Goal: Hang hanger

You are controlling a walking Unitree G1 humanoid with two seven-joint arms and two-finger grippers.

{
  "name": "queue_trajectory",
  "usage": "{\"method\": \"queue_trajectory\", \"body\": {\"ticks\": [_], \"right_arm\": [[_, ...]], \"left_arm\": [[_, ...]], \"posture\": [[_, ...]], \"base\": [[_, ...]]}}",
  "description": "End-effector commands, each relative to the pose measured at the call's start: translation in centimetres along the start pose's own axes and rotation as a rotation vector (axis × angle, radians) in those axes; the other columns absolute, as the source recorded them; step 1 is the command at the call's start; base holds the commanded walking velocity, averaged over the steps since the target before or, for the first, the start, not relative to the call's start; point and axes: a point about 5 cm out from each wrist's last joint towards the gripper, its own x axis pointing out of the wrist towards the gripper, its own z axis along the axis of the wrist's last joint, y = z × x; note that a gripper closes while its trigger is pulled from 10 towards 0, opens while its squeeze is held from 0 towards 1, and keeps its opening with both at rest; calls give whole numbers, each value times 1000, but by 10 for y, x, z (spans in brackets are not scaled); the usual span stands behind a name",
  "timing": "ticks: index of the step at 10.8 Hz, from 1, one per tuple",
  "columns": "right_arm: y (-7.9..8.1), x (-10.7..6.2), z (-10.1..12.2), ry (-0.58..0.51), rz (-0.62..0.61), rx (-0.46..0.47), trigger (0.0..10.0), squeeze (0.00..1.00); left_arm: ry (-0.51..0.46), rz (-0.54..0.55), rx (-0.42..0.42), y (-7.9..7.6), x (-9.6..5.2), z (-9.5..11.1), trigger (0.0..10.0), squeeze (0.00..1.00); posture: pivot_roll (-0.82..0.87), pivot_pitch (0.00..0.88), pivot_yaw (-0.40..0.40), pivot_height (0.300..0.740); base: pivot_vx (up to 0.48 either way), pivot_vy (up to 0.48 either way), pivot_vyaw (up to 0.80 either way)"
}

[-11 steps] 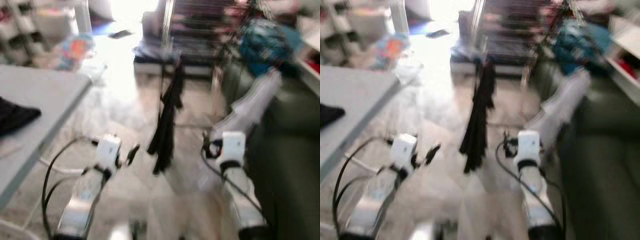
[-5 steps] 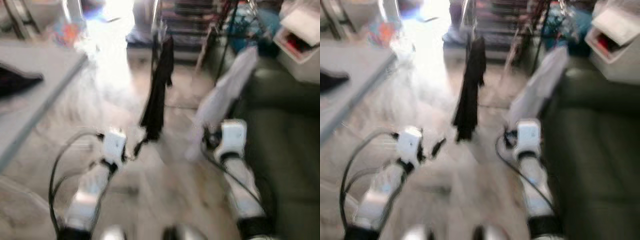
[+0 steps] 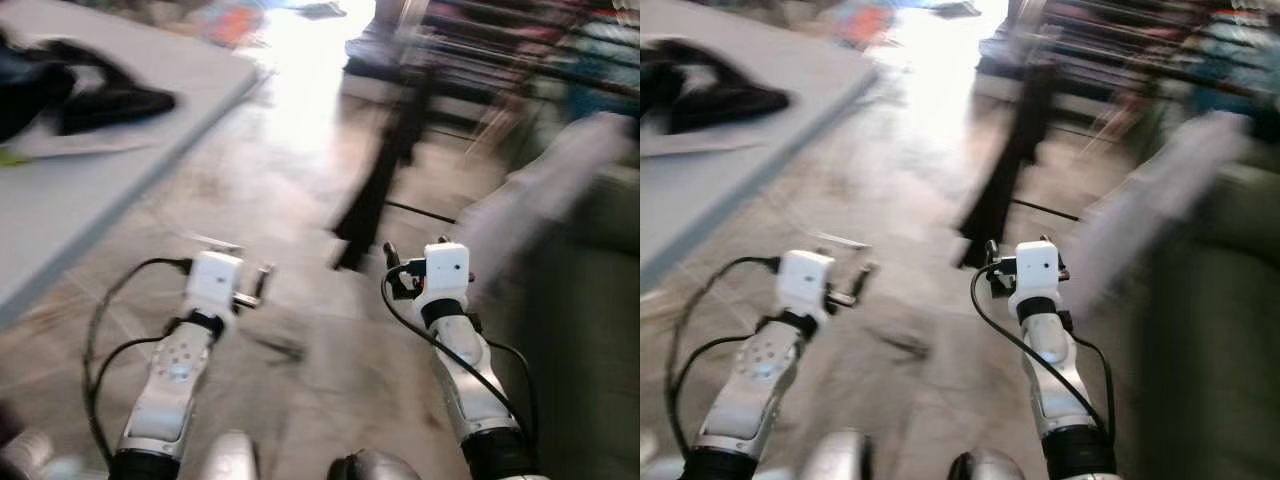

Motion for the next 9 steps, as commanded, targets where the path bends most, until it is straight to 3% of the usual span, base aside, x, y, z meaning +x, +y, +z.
{"method": "queue_trajectory", "body": {"ticks": [1, 3, 9], "right_arm": [[-4, 1, 3, -10, -8, -4, 10000, 0], [-3, 2, 4, -14, 2, -4, 10000, 0], [-4, 4, 5, -20, 17, -2, 10000, 0]], "left_arm": [[-4, 99, 18, 6, 3, 2, 10000, 0], [-1, 195, -8, 15, 4, 3, 10000, 0], [-2, 316, 20, 21, -5, 3, 10000, 0]], "posture": [[1, 107, -68, 740], [6, 107, -68, 740], [6, 111, -61, 740]], "base": [[0, 0, 800], [0, 0, 800], [0, 0, 800]]}}
